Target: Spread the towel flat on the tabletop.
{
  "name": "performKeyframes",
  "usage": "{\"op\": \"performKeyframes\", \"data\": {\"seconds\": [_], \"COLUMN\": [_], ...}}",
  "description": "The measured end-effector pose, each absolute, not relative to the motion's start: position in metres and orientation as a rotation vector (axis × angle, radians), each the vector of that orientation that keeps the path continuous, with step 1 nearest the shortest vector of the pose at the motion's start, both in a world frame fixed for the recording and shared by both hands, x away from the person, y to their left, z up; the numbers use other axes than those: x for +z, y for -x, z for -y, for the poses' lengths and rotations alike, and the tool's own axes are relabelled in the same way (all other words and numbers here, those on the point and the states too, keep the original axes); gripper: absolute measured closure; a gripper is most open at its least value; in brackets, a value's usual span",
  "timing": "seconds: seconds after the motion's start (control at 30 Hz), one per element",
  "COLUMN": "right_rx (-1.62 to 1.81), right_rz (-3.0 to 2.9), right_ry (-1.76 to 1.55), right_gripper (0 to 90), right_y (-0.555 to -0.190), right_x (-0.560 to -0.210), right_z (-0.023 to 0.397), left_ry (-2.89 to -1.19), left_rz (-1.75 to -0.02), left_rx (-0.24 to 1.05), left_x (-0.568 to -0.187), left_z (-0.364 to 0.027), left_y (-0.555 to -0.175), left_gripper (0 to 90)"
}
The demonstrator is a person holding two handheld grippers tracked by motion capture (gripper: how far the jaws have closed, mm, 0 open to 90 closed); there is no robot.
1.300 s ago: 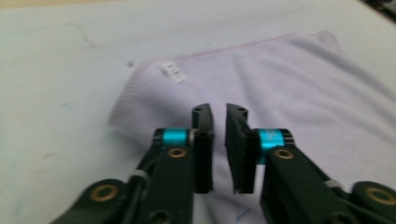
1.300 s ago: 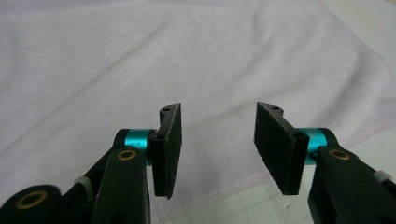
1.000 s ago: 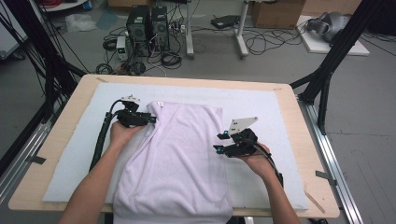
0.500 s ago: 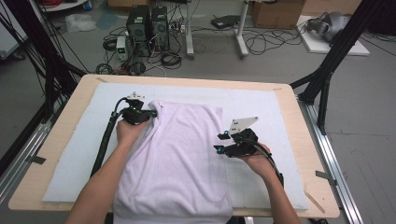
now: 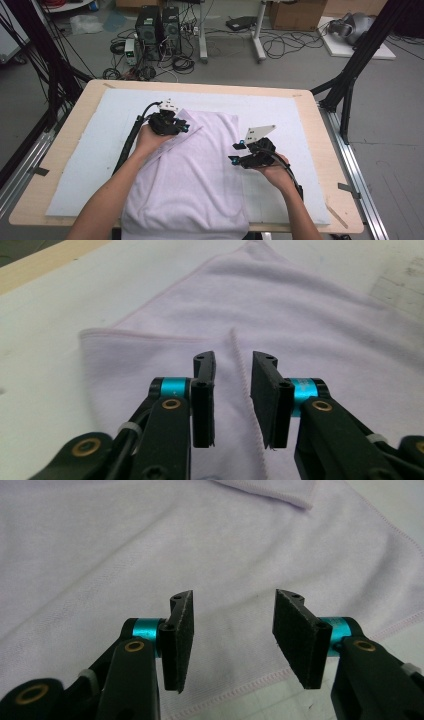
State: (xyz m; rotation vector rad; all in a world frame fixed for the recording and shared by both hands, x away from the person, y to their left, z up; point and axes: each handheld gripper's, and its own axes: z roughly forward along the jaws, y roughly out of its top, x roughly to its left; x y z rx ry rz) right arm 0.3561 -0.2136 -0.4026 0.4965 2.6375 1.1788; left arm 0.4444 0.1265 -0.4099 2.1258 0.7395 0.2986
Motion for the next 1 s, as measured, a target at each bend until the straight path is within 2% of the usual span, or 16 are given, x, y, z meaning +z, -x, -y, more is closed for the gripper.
{"op": "performKeyframes", "data": {"seconds": [0.2,0.3,0.37,0.43,0.57,0.63,0.67,0.7,0.73,0.77,0.87,1.0], "right_rx": [1.177,1.170,1.177,1.180,1.181,1.179,1.173,1.171,1.173,1.176,1.177,1.147], "right_rz": [-2.641,-2.643,-2.638,-2.634,-2.641,-2.644,-2.642,-2.644,-2.644,-2.645,-2.652,-2.667], "right_ry": [-0.494,-0.493,-0.493,-0.498,-0.504,-0.499,-0.500,-0.499,-0.499,-0.500,-0.507,-0.501], "right_gripper": [50.7,50.5,50.5,50.5,50.6,50.6,50.6,50.6,50.6,50.6,50.4,50.3], "right_y": [-0.356,-0.355,-0.355,-0.356,-0.357,-0.357,-0.357,-0.357,-0.357,-0.358,-0.360,-0.354], "right_x": [-0.404,-0.403,-0.403,-0.402,-0.404,-0.405,-0.405,-0.405,-0.405,-0.405,-0.408,-0.408], "right_z": [0.212,0.211,0.213,0.214,0.213,0.211,0.211,0.211,0.211,0.210,0.208,0.203], "left_ry": [-2.203,-2.280,-2.310,-2.321,-2.237,-2.140,-2.096,-2.047,-2.015,-1.985,-1.966,-2.000], "left_rz": [-0.729,-0.710,-0.687,-0.696,-0.821,-0.961,-1.023,-1.085,-1.122,-1.128,-1.067,-0.974], "left_rx": [0.217,0.280,0.307,0.347,0.499,0.590,0.621,0.628,0.625,0.613,0.590,0.551], "left_x": [-0.423,-0.429,-0.431,-0.430,-0.415,-0.403,-0.399,-0.395,-0.392,-0.391,-0.391,-0.397], "left_z": [-0.115,-0.104,-0.102,-0.103,-0.134,-0.175,-0.195,-0.213,-0.228,-0.240,-0.254,-0.255], "left_y": [-0.444,-0.441,-0.441,-0.441,-0.450,-0.457,-0.458,-0.458,-0.457,-0.454,-0.440,-0.418], "left_gripper": [54.5,53.8,72.5,86.3,87.8,87.6,86.8,80.0,67.5,64.9,61.8,60.8]}}
